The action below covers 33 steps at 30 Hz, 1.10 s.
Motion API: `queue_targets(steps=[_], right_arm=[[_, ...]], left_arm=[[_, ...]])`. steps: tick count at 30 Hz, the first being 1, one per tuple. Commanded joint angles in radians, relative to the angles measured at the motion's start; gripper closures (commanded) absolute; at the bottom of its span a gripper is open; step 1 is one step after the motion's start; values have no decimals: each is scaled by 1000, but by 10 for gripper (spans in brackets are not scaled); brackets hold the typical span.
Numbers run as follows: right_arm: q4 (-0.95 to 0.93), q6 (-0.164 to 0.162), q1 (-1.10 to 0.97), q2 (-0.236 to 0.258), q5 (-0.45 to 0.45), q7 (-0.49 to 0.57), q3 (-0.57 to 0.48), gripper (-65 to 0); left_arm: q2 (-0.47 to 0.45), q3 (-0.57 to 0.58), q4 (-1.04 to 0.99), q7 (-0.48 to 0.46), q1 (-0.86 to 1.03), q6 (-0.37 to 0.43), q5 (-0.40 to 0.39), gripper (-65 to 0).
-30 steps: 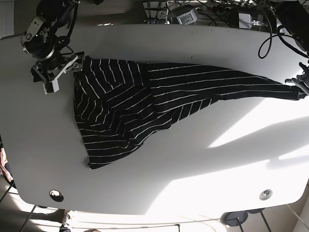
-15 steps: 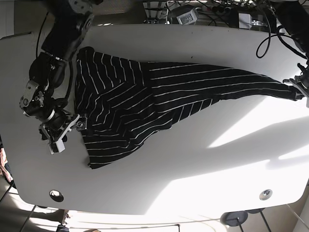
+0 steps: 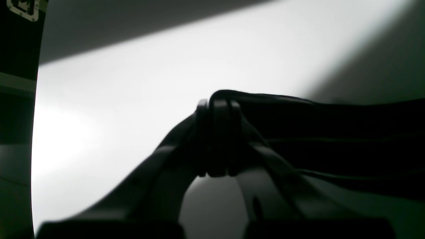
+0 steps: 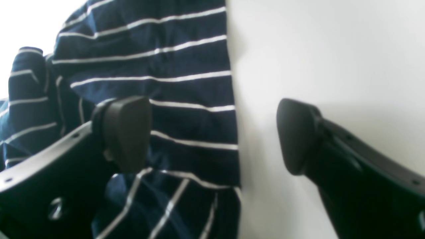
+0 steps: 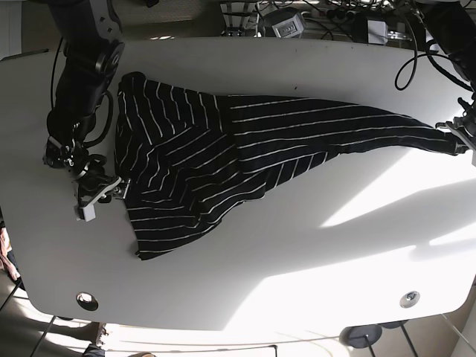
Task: Fold the T-shirt properly
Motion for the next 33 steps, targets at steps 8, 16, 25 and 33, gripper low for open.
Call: queue_targets(steps=[8,16,25,33], right_arm=[[38,7,-18,-78,-3,-25,-3,-468],[205,7,11,-75,-10,-44,-1,-16],[566,7,224,-37,-10,-341,-3,-19],[464,7,692,40,-3,-446,-57,-19]], left_arm=[[-32,-7,21,-24,-15,6,-11,0],[-33,7,21,-24,-63,6,-6,0],[-30,182,193,-22,-267,6,83,0],[-35,297,202,96,-703,6,86,0]])
